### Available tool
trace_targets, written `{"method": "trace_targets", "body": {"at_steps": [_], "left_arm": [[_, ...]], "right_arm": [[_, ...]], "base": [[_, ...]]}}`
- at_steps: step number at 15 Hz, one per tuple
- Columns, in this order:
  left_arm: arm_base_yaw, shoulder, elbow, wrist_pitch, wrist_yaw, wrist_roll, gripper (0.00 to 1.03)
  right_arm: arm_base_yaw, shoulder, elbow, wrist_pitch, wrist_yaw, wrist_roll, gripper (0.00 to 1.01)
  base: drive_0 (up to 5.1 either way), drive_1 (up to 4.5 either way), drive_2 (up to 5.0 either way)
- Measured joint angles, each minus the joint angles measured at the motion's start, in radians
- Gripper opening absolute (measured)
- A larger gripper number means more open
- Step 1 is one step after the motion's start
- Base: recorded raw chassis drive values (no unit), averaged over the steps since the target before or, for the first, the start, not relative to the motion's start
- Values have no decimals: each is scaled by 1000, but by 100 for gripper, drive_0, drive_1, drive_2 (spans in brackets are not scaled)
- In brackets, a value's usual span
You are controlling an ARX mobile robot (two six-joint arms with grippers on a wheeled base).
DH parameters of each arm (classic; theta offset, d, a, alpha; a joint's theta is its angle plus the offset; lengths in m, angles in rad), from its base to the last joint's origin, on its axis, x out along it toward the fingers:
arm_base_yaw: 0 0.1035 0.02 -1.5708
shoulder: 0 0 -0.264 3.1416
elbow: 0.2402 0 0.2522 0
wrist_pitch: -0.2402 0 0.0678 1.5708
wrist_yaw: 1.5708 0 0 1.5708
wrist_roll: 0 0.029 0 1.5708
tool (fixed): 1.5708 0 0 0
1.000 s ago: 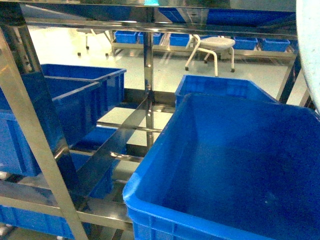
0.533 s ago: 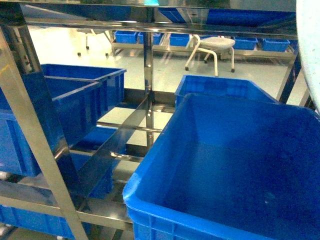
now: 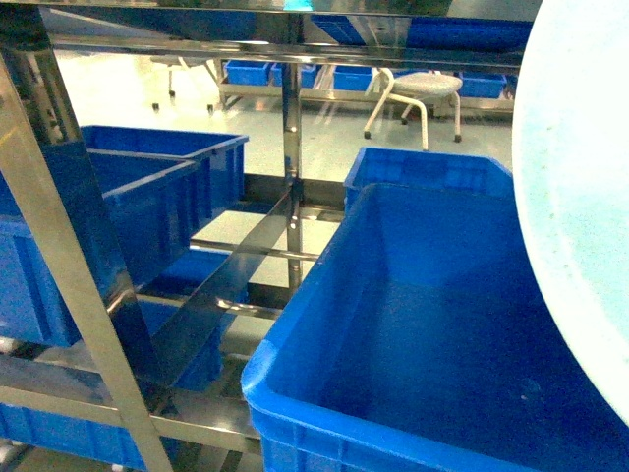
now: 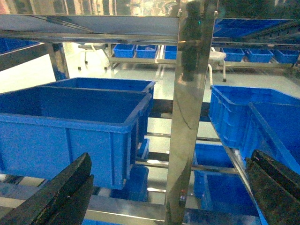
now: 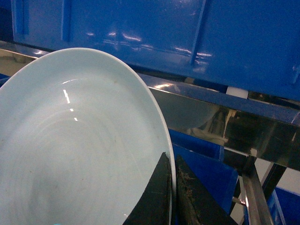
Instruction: Place blue tray on left shelf second layer neatly
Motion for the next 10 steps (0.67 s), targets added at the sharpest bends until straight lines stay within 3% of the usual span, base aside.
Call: {"method": "trace_targets", "body": {"at_steps": [6, 10], "left_arm": [[0, 0, 0, 0, 0, 0, 98], [0, 0, 0, 0, 0, 0, 98]], "right_arm": [[-6, 34, -4, 47, -12, -6, 2], [-41, 169, -37, 184, -42, -25, 2]], "base": [[0, 0, 0], [0, 0, 0]]}}
